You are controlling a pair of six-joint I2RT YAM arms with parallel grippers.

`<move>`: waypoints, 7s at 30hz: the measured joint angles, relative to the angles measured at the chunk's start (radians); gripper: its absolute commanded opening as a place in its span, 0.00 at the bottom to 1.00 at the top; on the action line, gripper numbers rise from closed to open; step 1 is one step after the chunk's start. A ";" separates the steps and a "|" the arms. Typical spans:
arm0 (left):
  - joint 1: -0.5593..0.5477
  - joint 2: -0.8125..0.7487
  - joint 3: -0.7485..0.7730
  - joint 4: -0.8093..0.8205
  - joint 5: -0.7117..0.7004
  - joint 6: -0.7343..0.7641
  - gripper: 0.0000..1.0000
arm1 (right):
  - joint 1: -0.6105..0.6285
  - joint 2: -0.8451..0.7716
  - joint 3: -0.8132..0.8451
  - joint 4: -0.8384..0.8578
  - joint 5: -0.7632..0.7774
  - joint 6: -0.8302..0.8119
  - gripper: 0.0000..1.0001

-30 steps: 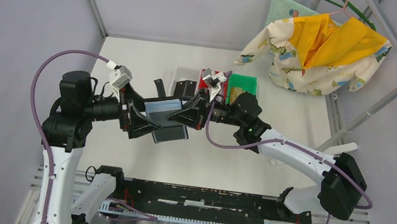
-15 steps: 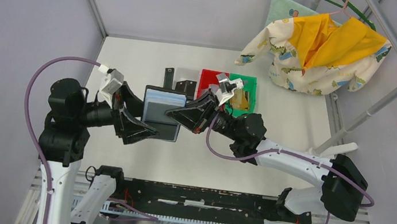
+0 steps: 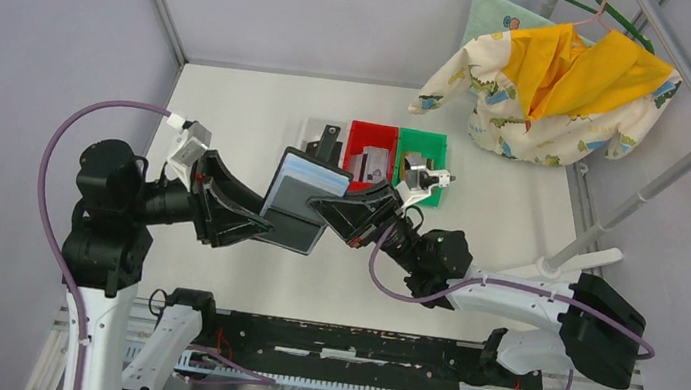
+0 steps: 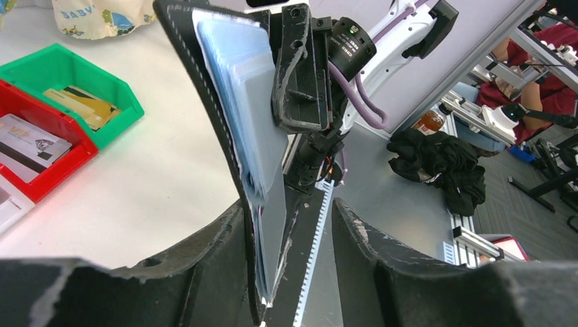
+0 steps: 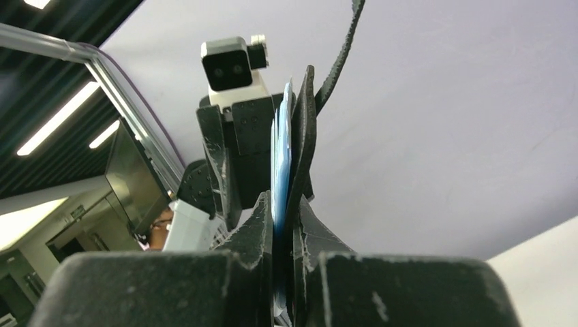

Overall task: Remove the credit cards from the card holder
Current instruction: Remove the credit card from the card holder.

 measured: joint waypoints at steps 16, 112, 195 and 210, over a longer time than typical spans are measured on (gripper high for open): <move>0.000 -0.007 -0.021 0.007 0.003 -0.022 0.02 | 0.074 0.079 -0.004 0.200 0.145 -0.026 0.55; 0.000 0.071 0.123 -0.335 0.072 0.332 0.45 | 0.024 -0.059 -0.024 -0.060 -0.136 -0.074 0.00; -0.005 0.263 0.087 -0.638 -0.050 0.441 0.02 | -0.141 0.042 0.102 -0.351 -0.574 0.066 0.38; -0.005 0.259 0.089 -0.652 -0.046 0.443 0.13 | -0.113 0.144 0.120 -0.226 -0.546 0.161 0.00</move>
